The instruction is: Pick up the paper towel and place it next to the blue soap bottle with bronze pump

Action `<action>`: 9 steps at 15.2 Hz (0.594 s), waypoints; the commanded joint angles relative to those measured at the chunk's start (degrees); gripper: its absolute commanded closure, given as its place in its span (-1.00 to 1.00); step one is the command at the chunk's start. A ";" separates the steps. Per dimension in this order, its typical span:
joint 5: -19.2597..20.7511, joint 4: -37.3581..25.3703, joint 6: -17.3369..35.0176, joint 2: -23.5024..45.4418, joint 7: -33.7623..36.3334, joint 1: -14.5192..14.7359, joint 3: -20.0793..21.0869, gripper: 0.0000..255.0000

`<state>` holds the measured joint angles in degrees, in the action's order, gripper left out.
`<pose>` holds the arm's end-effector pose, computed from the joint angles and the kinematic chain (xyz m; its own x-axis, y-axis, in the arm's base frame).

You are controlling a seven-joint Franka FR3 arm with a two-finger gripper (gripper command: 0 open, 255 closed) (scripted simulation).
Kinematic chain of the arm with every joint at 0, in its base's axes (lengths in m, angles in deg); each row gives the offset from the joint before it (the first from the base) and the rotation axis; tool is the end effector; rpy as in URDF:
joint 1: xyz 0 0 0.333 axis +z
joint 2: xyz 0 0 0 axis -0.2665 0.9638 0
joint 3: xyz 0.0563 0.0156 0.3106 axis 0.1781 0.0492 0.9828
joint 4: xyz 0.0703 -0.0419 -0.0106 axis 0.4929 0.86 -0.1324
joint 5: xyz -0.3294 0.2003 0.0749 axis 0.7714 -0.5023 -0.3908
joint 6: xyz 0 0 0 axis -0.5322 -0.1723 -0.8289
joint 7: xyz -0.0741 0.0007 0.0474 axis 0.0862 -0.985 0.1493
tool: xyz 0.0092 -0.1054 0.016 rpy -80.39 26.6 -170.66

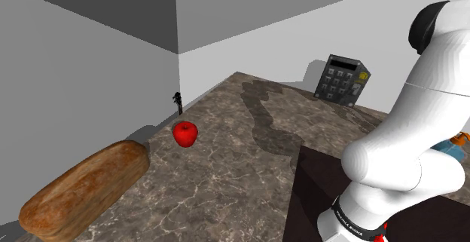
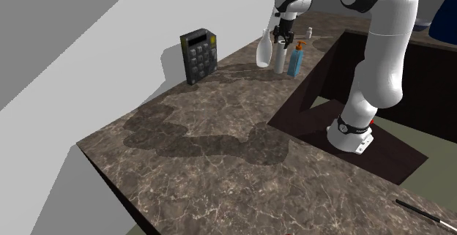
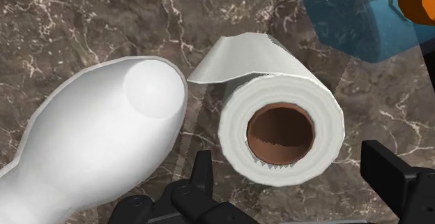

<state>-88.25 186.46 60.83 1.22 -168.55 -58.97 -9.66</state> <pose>-0.0583 -0.5847 0.4167 0.9974 0.0463 0.0561 0.0432 -0.9975 0.0558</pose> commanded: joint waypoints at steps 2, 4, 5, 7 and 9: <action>0.00 0.00 0.00 0.00 0.00 0.00 0.00 -1.00; 1.28 -0.94 -1.54 -1.17 0.85 0.47 -0.49 -1.00; 2.47 -1.97 -3.11 -2.27 1.64 0.89 -0.92 -1.00; 4.36 -4.03 -6.04 -4.02 2.91 1.49 -1.49 -1.00; 4.36 -4.03 -6.04 -4.02 2.91 1.48 -1.47 -1.00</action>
<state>-84.29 182.56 55.13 -2.44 -165.97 -57.70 -11.07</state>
